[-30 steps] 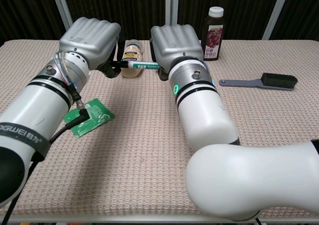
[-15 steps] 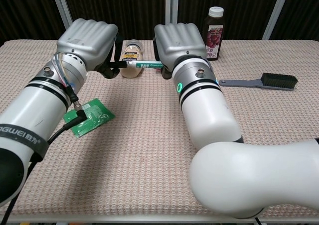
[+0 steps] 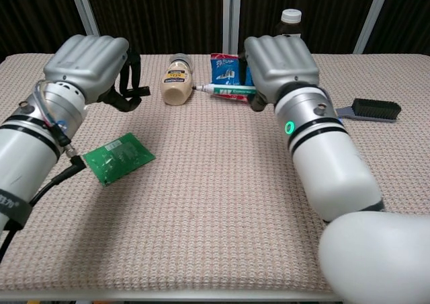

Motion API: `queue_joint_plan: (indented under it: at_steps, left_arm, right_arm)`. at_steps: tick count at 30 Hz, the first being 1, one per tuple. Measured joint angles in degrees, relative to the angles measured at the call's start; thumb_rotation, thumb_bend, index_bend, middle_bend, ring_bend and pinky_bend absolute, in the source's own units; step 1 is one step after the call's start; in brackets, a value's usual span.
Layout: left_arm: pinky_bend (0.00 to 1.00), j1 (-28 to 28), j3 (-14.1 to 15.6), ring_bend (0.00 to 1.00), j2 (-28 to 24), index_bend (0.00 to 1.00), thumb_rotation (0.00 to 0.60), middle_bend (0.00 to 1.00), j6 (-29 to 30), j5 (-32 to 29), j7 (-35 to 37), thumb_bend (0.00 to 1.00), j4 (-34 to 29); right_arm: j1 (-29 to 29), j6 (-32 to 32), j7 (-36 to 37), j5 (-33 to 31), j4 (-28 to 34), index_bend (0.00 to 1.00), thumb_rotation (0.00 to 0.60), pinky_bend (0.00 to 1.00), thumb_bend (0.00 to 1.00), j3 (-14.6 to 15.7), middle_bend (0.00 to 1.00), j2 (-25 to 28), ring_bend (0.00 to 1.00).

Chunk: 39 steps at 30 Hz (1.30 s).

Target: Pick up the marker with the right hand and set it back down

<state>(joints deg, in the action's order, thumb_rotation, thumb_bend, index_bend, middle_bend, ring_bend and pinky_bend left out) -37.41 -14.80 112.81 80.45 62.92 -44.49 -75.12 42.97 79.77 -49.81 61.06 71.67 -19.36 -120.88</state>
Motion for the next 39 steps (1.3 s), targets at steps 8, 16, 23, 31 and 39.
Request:
queue_joint_plan:
  at_steps: [8,16,23,31,39]
  left_arm:
    - [0.55,4.31,4.61,0.48,-1.15,0.53,0.6,0.54,-3.03,0.05,6.77,0.29,0.9]
    - [0.36,4.82,4.75,0.26,-2.42,0.31,0.6,0.32,-7.45,-3.0,4.92,0.07,0.02]
    - [0.31,5.52,3.9,0.23,-3.59,0.3,0.6,0.29,-4.21,-0.25,5.91,0.06,-1.2]
    - [0.22,9.17,4.11,0.19,-9.82,0.29,0.6,0.26,-0.11,2.91,10.85,0.06,-8.68]
    - [0.19,17.77,11.52,0.18,-13.53,0.28,0.6,0.24,10.01,11.63,18.89,0.06,-10.95]
  right_arm:
    - [-6.25,-0.52,5.93,0.65,0.87,0.63,0.6,0.16,0.34,5.14,0.58,4.76,0.29]
    - [-7.64,-4.95,6.77,-1.29,1.42,0.4,0.6,0.1,0.09,6.04,0.49,6.36,0.21]
    - [-8.35,-5.17,7.06,-0.74,4.26,0.38,0.6,0.1,0.07,5.93,0.46,7.98,0.19]
    - [-12.33,2.25,12.59,6.76,12.0,0.38,0.6,0.09,0.07,7.4,0.42,13.56,0.17]
    - [-22.44,13.29,23.82,15.91,13.81,0.35,0.6,0.04,0.07,14.7,0.32,19.43,0.09]
